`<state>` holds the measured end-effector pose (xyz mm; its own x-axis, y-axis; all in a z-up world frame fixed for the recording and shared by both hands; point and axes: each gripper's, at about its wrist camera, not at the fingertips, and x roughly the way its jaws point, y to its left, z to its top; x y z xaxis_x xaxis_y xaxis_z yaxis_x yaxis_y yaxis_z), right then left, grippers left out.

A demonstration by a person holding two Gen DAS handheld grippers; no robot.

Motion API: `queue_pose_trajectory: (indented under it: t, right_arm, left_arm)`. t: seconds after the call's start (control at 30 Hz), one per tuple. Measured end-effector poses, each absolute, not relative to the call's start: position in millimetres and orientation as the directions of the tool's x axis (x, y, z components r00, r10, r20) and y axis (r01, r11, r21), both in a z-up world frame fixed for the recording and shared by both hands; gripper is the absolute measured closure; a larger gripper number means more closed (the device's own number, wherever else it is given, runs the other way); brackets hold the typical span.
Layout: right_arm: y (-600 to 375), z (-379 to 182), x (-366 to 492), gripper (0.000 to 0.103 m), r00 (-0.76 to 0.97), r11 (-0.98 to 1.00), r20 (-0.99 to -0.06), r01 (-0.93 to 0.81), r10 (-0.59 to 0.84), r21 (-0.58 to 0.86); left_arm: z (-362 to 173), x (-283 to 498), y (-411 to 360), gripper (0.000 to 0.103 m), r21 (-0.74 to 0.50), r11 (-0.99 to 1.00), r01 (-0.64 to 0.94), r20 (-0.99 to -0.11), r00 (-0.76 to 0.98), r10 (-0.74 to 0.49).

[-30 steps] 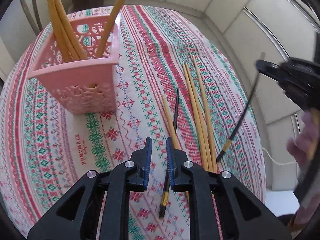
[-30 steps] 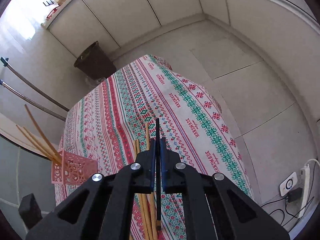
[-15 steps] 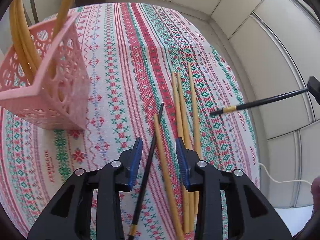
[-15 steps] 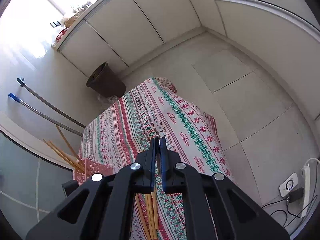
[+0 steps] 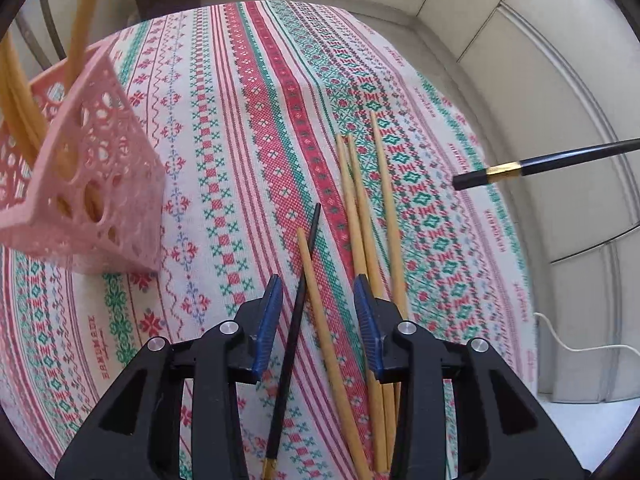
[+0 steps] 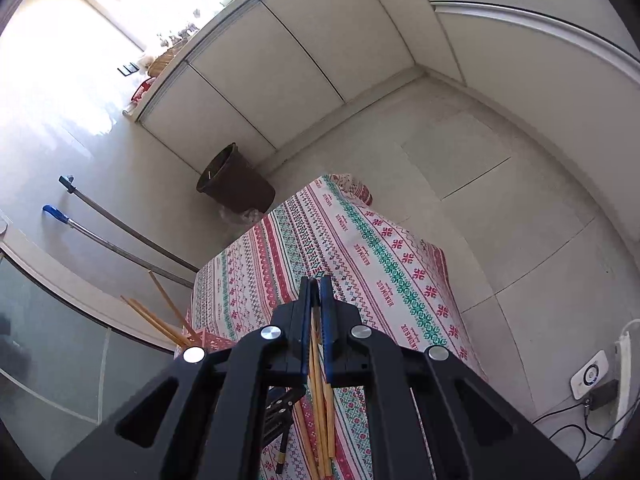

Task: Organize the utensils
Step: 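Lift the chopsticks from the pile with both tools, then carry both chopsticks over the pink basket, drop them in, open both tools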

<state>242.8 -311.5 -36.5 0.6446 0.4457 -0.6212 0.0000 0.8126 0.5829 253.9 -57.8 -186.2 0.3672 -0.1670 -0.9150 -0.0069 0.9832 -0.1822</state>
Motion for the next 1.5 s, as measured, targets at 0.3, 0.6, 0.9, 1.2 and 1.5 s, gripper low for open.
queue_pose_trajectory:
  t: [0.3, 0.6, 0.9, 1.2, 1.5]
  right_arm:
    - [-317.6, -32.2, 241.8, 0.098, 0.65, 0.805, -0.611, -0.003, 0.452, 0.593]
    - [-308.0, -19.9, 236.2, 0.098, 0.644, 0.789, -0.582, -0.056, 0.497, 0.611]
    - [-293.2, -8.9, 227.3, 0.098, 0.644, 0.767, -0.547, -0.099, 0.535, 0.634]
    - [-281.8, 2.8, 217.1, 0.098, 0.645, 0.762, -0.526, -0.139, 0.554, 0.633]
    - [-285.1, -3.1, 224.1, 0.098, 0.638, 0.762, -0.538, -0.121, 0.551, 0.636]
  left_arm:
    - [-181.1, 264.1, -59.8, 0.099, -0.13, 0.992, -0.003, -0.889, 0.443, -0.115]
    - [-103.9, 192.7, -43.1, 0.099, -0.19, 0.978, 0.086, -0.787, 0.583, -0.204]
    - [-21.8, 88.1, -12.0, 0.099, -0.196, 0.973, 0.12, -0.647, 0.73, -0.22]
    - [62.0, 37.9, 3.1, 0.099, -0.145, 0.982, 0.124, -0.524, 0.832, -0.182]
    - [144.2, 112.1, 24.6, 0.099, -0.081, 0.997, 0.012, -0.428, 0.903, -0.045]
